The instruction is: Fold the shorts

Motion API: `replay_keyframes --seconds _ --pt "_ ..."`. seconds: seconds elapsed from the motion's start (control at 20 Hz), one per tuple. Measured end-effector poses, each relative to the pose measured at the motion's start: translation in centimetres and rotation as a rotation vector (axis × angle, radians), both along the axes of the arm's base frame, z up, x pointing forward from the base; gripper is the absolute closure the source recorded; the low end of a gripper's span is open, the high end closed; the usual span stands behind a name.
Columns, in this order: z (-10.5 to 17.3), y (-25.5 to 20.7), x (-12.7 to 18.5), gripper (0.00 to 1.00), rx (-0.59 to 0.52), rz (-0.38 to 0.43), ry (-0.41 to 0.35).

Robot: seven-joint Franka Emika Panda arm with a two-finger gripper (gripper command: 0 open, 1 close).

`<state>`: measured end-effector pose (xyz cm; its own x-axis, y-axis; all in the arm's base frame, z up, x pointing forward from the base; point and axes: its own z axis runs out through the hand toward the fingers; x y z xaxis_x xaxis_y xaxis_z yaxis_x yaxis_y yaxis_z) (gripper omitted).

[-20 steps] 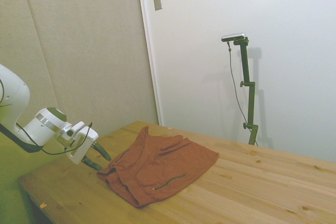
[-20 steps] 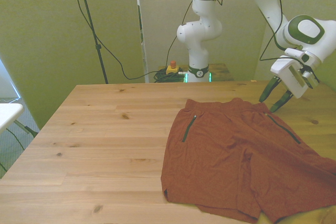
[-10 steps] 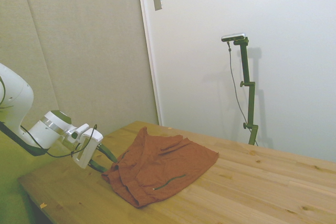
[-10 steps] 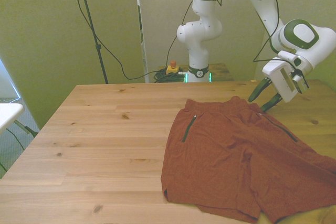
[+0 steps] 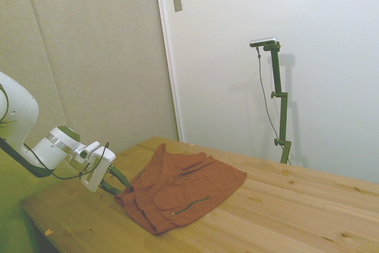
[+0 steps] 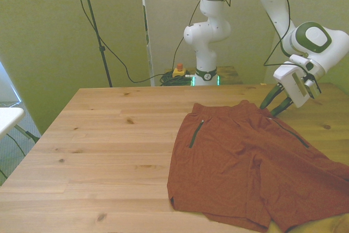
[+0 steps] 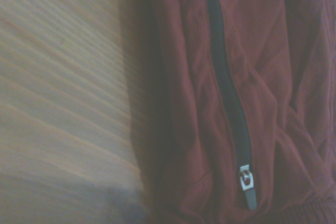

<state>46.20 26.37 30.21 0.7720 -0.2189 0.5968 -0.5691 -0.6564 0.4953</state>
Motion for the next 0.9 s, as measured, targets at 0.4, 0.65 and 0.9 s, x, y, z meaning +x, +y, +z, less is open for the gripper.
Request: replay_keyframes --seconds 0.4,0.65,0.9 --pt "-0.99 0.11 -0.15 1.00 -0.001 -0.009 0.004" --pt "-1.09 0.12 -0.12 1.00 0.003 -0.012 0.006" --pt "-0.86 0.30 0.02 1.00 0.015 -0.019 0.001"
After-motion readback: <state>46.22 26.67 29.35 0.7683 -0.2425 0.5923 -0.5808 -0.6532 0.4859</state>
